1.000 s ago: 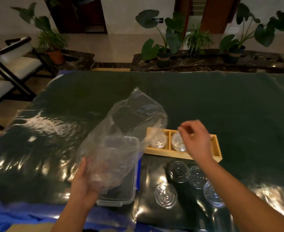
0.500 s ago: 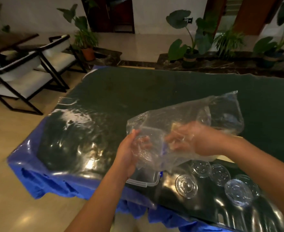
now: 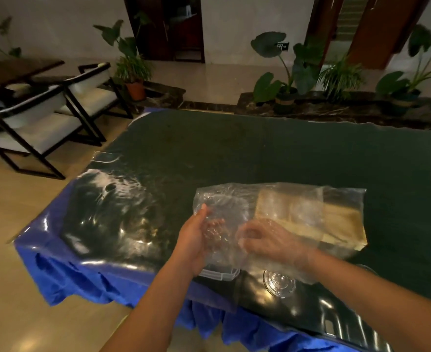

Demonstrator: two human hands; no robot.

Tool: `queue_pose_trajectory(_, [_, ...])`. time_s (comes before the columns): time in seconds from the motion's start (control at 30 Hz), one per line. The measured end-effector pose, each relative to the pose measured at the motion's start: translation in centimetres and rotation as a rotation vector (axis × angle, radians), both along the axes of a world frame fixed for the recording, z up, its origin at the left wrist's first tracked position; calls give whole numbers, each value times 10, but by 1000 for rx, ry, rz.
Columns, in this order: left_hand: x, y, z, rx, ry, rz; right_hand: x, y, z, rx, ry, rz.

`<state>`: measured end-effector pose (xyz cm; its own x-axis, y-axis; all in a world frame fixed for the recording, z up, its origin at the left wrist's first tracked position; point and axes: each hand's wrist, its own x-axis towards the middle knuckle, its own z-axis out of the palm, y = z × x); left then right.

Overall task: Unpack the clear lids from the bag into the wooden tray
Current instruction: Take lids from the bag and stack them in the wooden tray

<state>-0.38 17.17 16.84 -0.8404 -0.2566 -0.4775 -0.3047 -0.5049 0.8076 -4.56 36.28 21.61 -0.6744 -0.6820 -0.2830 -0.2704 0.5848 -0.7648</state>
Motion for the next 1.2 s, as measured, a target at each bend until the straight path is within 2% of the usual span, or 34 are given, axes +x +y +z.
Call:
queue_pose_trajectory(0.1, [2, 7, 0, 15, 11, -50, 5, -5, -12, 148, 140, -43])
queue_pose_trajectory(0.33, [7, 5, -1, -4, 24, -36, 9, -1, -17, 76, 200, -155])
queue_pose_trajectory(0.53, [20, -16, -20, -57, -31, 54, 4, 10, -10, -179, 106, -467])
queue_pose_trajectory(0.63, [28, -39, -29, -66, -25, 162, -2, 19, -5, -347, 36, -541])
queue_pose_trajectory(0.73, [34, -64, -37, -76, -66, 285, -9, 26, -4, -403, 42, -593])
queue_pose_trajectory(0.87, [38, -93, -48, -93, -100, 407, -16, 27, -6, -531, -67, -683])
queue_pose_trajectory(1.03, [39, -117, -57, -27, -140, 538, -25, 25, -13, -569, -155, -749])
queue_pose_trajectory(1.2, [28, -120, -59, -25, -167, 547, -34, 25, -26, -559, -151, -844])
